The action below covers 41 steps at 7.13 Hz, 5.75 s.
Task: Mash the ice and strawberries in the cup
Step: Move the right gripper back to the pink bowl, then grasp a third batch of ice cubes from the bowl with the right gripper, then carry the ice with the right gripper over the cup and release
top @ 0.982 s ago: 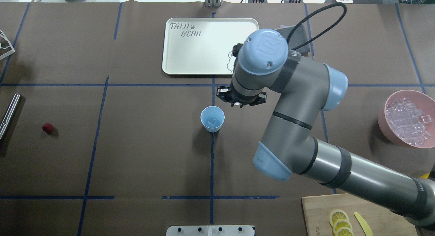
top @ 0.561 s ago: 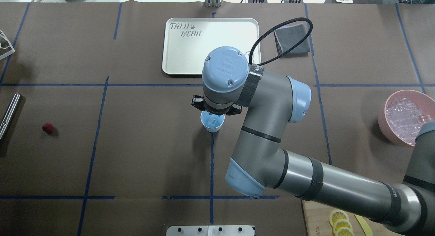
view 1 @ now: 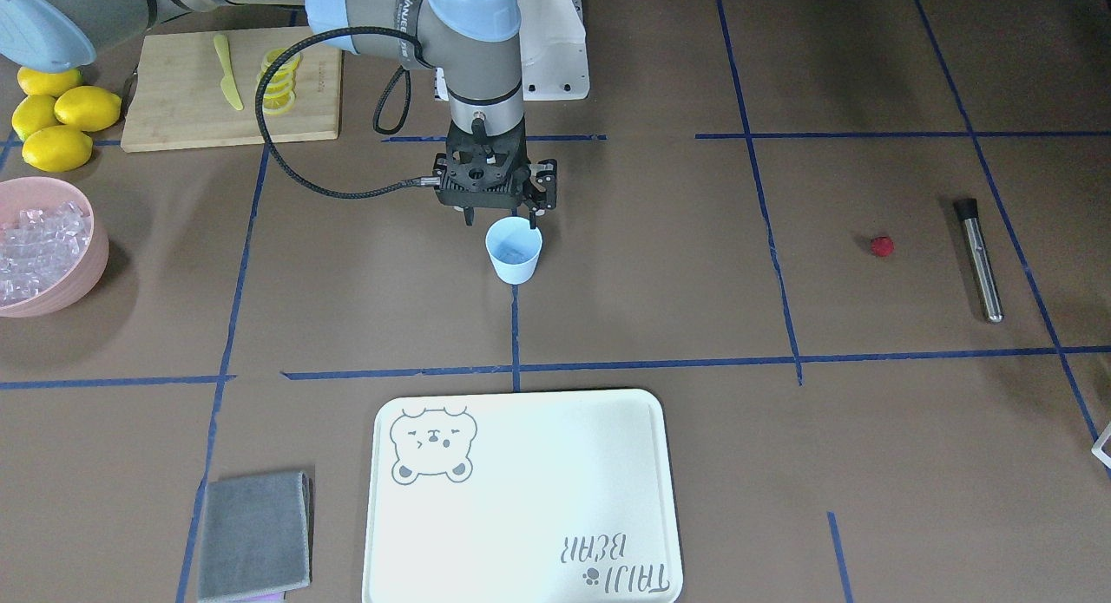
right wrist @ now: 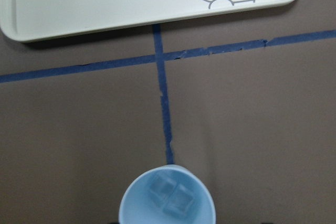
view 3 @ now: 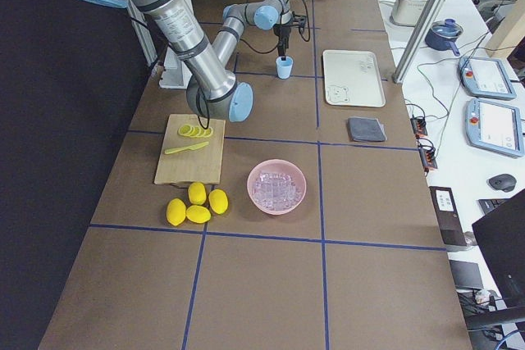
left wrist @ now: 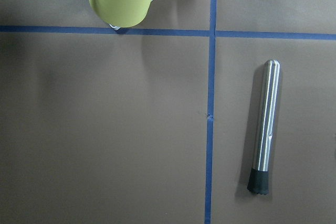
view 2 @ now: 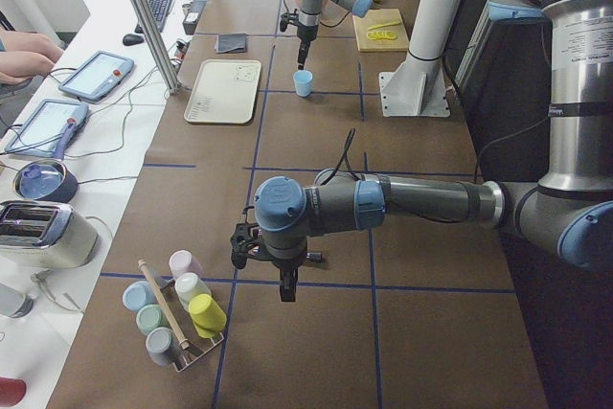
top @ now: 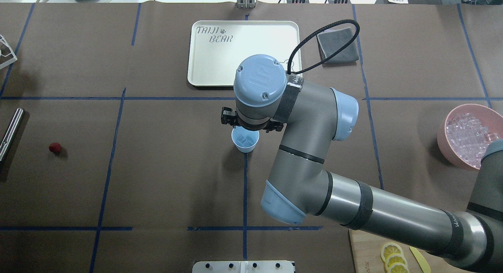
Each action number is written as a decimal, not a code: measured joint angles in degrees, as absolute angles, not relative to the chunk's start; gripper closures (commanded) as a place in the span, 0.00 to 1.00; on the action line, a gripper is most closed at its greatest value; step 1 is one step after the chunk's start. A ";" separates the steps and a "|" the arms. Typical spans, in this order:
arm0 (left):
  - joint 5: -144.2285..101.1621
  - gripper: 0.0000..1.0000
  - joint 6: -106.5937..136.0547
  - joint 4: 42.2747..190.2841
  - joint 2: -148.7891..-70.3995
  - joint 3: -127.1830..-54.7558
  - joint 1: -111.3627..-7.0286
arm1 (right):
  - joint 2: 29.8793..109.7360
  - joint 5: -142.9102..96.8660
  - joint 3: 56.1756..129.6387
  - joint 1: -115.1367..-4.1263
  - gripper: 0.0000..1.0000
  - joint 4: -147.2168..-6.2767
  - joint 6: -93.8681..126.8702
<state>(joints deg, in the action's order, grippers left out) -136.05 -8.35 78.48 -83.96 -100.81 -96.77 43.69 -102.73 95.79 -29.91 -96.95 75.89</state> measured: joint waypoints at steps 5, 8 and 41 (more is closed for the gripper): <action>-136.07 0.00 -8.43 78.48 -83.93 -100.78 -96.68 | 73.33 -116.69 111.85 -50.00 0.00 -92.15 44.19; -136.14 0.00 -8.41 78.49 -83.95 -100.83 -96.60 | 91.77 -122.88 115.21 -63.64 0.01 -86.80 21.92; -136.14 0.00 -8.44 78.47 -83.99 -102.46 -96.54 | 41.27 -95.86 94.98 -25.87 0.78 -94.47 79.57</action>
